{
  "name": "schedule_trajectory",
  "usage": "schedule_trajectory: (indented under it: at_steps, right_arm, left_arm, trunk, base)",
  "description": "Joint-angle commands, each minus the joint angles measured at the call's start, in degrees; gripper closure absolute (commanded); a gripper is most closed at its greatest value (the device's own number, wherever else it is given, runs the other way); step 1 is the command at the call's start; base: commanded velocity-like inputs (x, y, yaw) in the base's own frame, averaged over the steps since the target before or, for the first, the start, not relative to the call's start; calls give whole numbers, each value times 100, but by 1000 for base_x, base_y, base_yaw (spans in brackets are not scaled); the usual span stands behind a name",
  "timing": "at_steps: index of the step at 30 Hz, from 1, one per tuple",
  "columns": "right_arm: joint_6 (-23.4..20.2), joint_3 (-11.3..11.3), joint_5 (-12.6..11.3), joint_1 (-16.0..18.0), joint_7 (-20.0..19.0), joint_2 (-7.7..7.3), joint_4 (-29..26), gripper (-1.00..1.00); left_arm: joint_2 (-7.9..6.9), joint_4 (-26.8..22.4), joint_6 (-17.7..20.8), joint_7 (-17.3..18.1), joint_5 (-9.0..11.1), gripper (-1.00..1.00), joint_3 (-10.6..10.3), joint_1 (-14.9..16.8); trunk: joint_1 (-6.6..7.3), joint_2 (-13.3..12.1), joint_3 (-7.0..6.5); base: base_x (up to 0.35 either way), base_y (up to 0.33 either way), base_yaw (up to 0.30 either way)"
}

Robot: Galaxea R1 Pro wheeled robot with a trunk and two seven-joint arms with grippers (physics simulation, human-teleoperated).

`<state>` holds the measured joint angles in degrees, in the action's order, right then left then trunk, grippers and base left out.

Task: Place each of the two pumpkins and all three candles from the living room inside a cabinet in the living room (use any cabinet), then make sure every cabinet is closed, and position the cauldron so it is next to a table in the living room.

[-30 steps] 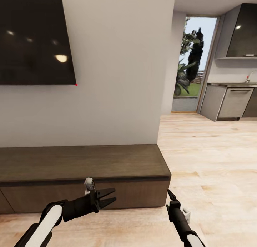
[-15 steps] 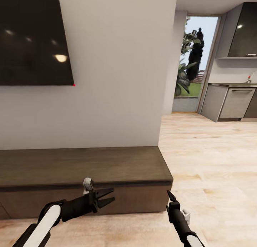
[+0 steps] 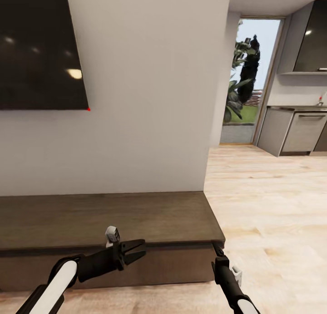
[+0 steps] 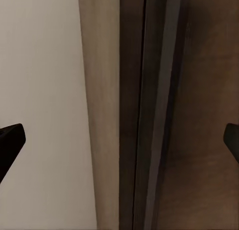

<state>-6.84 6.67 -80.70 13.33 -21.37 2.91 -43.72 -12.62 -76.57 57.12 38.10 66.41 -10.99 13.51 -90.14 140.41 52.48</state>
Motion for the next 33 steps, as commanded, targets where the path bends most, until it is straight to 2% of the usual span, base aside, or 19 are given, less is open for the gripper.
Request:
schedule_trajectory:
  at_steps: [1, 5, 12, 22, 27, 30, 33]
  right_arm:
    - [-57, 27, -60, 3, -19, 7, 2, -100]
    - [-37, 27, -57, 3, -17, 8, 21, -100]
    - [-20, 27, -62, 3, -41, 8, 379, -100]
    - [-39, 27, -65, 3, -56, 0, 408, -100]
    - [-47, 20, -61, 3, -77, -6, 408, -100]
    - [-48, 14, -61, 3, -154, -20, 408, -100]
    - [-53, 3, -47, 3, -457, -30, 408, -100]
  left_arm:
    - [-4, 2, 18, 18, 3, -100, -4, 3]
    - [-4, 2, 16, 16, 3, -100, -1, 3]
    - [-4, 2, 13, 19, 3, -100, 7, -6]
    - [-3, -10, 15, 22, 3, -100, 9, -6]
    - [-4, -13, 16, 22, 3, -100, 9, -6]
    - [-4, -15, 14, 22, 5, -100, 9, -6]
    - [-4, -14, 11, 22, 6, -100, 9, -6]
  trunk:
    - [0, 2, 6]
    - [0, 2, 6]
    - [0, 2, 6]
    - [-153, 283, 131]
    - [-153, 283, 131]
    - [-153, 283, 131]
    - [-153, 283, 131]
  base:
    - [195, 0, 0]
    - [127, 0, 0]
    - [11, 0, 0]
    - [0, 0, 0]
    - [0, 0, 0]
    - [0, 0, 0]
    - [0, 0, 0]
